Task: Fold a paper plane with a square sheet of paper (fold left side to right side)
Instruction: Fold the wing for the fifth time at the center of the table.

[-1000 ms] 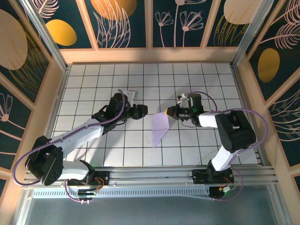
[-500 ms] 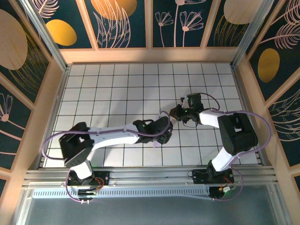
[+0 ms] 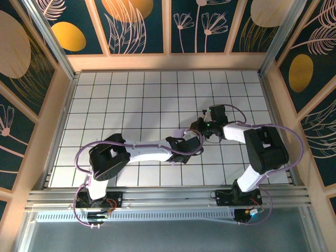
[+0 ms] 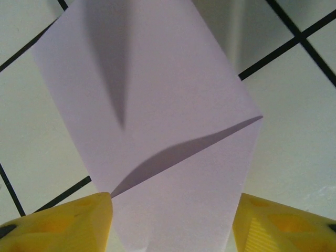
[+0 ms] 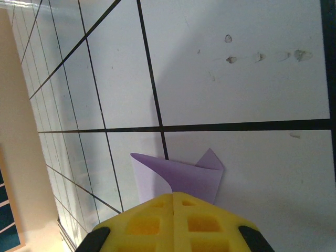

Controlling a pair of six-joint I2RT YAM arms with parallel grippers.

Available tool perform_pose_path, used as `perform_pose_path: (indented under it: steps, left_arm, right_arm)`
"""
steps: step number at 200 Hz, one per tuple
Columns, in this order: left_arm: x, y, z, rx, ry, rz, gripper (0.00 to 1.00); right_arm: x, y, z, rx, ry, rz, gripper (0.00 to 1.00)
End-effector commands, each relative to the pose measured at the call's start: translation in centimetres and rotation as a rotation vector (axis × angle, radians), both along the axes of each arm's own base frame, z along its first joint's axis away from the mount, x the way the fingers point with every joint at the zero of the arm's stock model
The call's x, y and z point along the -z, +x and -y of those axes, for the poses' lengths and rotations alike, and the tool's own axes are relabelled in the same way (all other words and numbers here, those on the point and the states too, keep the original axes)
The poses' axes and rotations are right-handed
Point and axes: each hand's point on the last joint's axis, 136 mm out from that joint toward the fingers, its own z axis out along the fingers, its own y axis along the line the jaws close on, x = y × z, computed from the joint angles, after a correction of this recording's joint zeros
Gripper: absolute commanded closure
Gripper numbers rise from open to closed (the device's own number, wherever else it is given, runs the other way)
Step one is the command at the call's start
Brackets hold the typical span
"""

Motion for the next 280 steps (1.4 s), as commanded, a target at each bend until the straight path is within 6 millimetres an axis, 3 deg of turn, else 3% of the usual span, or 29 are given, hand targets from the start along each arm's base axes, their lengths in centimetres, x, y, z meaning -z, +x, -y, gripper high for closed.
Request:
perform_pose_path:
  steps: [1, 148, 195, 243, 280]
  left_arm:
    - [0.6, -0.1, -0.3, -0.003, 0.028, -0.007, 0.42]
    - [2.3, -0.7, -0.6, -0.007, 0.031, -0.037, 0.71]
    - [1.2, -0.2, -0.4, -0.016, 0.027, -0.008, 0.9]
    - [-0.1, 0.0, 1.4, 0.048, -0.031, -0.047, 0.98]
    - [-0.1, 0.1, 2.8, 0.064, -0.178, -0.155, 0.99]
  right_arm:
    - [0.0, 0.4, -0.1, 0.009, -0.003, -0.002, 1.0]
    - [0.8, 0.3, 0.5, 0.011, -0.028, -0.017, 1.0]
    - [-0.4, 0.7, 1.9, 0.028, -0.046, 0.041, 1.0]
    - [-3.0, 1.5, 7.1, 0.115, -0.165, 0.169, 0.71]
    - [-5.6, 1.0, 10.4, 0.176, -0.236, 0.287, 0.57]
